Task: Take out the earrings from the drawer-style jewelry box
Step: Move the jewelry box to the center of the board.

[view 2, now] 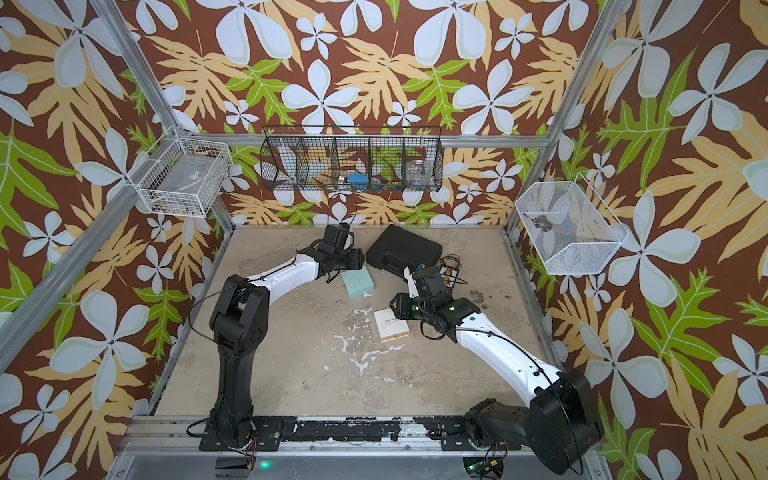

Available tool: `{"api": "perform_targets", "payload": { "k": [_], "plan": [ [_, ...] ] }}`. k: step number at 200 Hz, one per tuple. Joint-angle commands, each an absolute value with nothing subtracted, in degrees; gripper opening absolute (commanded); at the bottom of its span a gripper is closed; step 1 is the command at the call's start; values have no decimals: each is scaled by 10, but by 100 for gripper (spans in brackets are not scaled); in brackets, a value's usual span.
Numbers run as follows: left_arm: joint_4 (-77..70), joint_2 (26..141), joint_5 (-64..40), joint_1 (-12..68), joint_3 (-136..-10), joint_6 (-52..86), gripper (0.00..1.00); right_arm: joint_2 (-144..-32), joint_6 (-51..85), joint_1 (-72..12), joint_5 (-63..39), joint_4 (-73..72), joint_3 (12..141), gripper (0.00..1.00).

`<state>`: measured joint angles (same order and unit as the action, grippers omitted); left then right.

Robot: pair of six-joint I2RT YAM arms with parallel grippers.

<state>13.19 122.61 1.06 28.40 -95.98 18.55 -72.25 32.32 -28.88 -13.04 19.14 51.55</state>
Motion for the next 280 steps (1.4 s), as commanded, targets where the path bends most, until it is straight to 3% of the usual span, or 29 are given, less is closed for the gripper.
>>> {"api": "perform_targets", "payload": {
  "k": [1,56,103,212,280],
  "plan": [
    [165,1251,72,300,-996,141,68,-714,317,-289,-119,201,514,45],
    [211,1328,188,323,-1099,125,72,-678,323,-289,-114,221,484,45],
    [213,1317,164,338,-1068,113,69,-663,325,-289,-113,221,466,45],
    [225,1354,168,337,-1082,61,72,-667,317,-289,-116,226,465,45],
    [255,1335,178,336,-1068,77,65,-680,314,-289,-122,216,473,45]
  ]
}}
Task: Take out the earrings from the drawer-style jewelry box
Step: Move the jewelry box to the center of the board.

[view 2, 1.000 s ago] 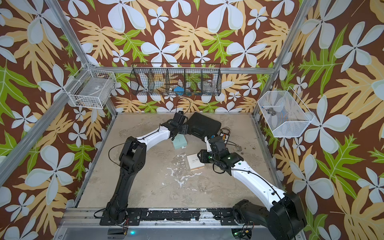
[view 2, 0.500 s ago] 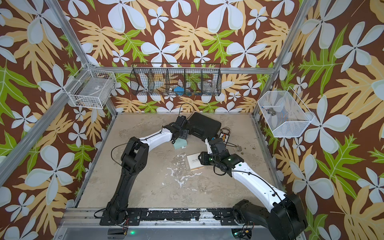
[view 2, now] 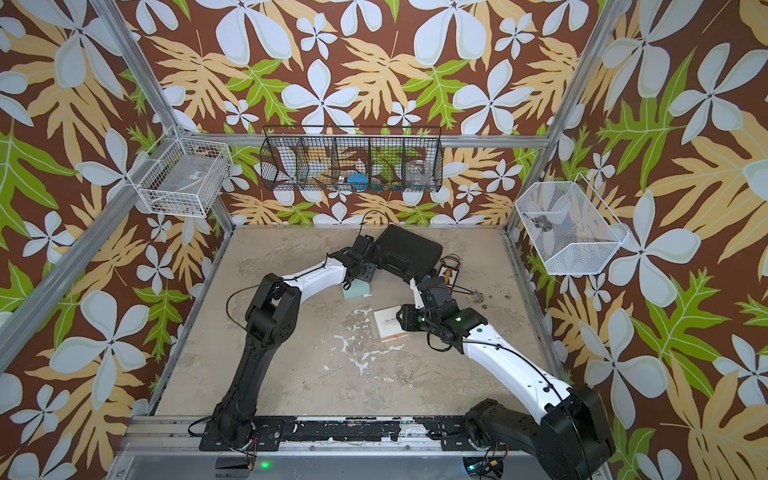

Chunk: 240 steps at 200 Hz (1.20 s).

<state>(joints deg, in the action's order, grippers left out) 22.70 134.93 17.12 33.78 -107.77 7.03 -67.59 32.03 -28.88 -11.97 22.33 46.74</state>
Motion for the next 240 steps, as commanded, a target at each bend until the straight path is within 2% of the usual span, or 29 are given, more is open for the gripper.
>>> {"api": "perform_targets", "payload": {
  "k": [1,101,171,204,240],
  "plan": [
    [255,1334,178,336,-1067,78,65,-680,315,-289,-122,216,474,45],
    [245,1182,115,277,-838,185,62,-700,303,-291,-152,210,480,45],
    [238,1065,61,222,-669,375,67,-729,285,-339,-141,223,498,46],
    [204,1001,-1,199,-576,488,69,-730,303,-368,-135,212,493,46],
    [192,951,-28,193,-526,580,71,-730,307,-386,-132,210,490,46]
  ]
}}
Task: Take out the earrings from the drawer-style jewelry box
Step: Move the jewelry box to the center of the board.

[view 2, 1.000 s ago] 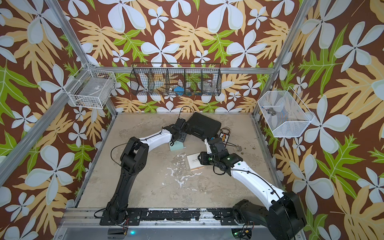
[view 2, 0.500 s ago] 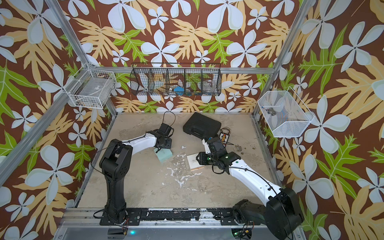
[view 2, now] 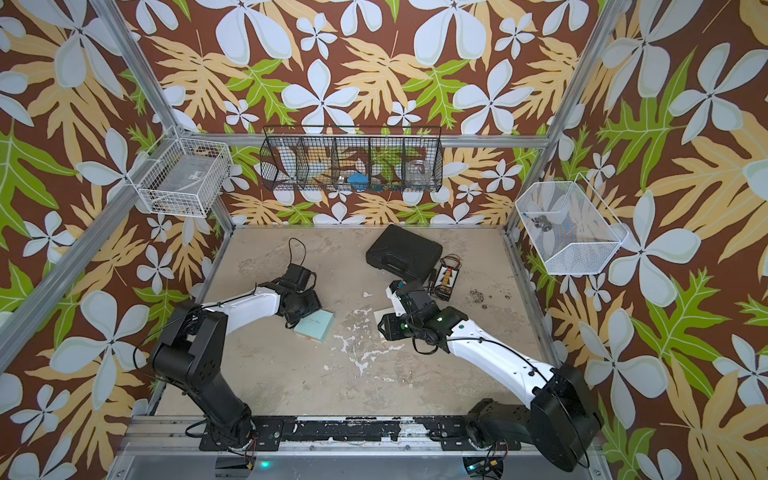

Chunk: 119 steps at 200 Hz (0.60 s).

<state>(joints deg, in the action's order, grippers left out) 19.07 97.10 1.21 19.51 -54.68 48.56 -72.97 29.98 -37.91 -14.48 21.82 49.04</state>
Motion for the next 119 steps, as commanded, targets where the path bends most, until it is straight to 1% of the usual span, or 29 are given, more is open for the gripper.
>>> {"api": "perform_targets", "payload": {
  "k": [1,53,119],
  "plan": [
    [192,950,-29,192,-525,582,71,-730,307,-387,-132,211,490,46],
    [141,882,-76,193,-445,728,70,-745,280,-445,-96,229,500,47],
    [109,861,-112,204,-403,768,65,-770,288,-519,-76,220,494,47]
  ]
}}
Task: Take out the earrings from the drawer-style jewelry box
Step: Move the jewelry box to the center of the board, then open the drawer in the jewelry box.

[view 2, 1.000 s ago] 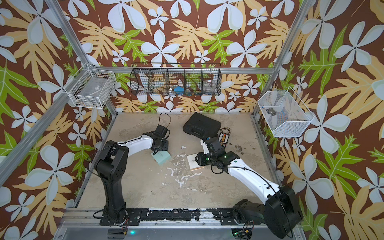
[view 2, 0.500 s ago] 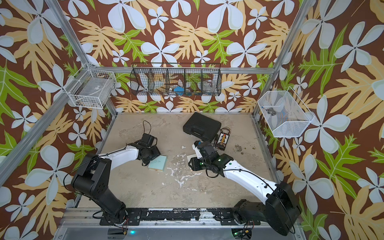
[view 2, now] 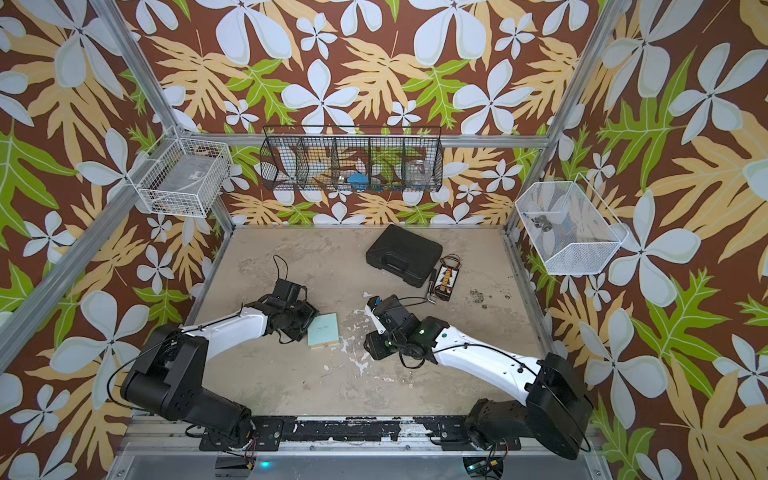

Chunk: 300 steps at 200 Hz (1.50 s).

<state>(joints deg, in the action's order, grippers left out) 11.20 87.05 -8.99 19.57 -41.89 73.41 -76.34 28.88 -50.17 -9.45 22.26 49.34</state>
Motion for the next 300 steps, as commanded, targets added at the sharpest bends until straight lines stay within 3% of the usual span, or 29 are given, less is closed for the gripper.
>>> {"api": "perform_targets", "payload": {
  "k": [1,224,259,300],
  "plan": [
    [108,861,-113,205,-402,769,65,-771,288,-519,-76,220,494,47],
    [-46,859,-122,349,-349,977,63,-769,325,-543,-56,210,426,42],
    [8,816,-106,349,-343,910,69,-777,334,-564,-45,195,421,39],
    [76,767,-90,349,-349,702,69,-803,352,-599,-14,131,411,36]
  ]
}}
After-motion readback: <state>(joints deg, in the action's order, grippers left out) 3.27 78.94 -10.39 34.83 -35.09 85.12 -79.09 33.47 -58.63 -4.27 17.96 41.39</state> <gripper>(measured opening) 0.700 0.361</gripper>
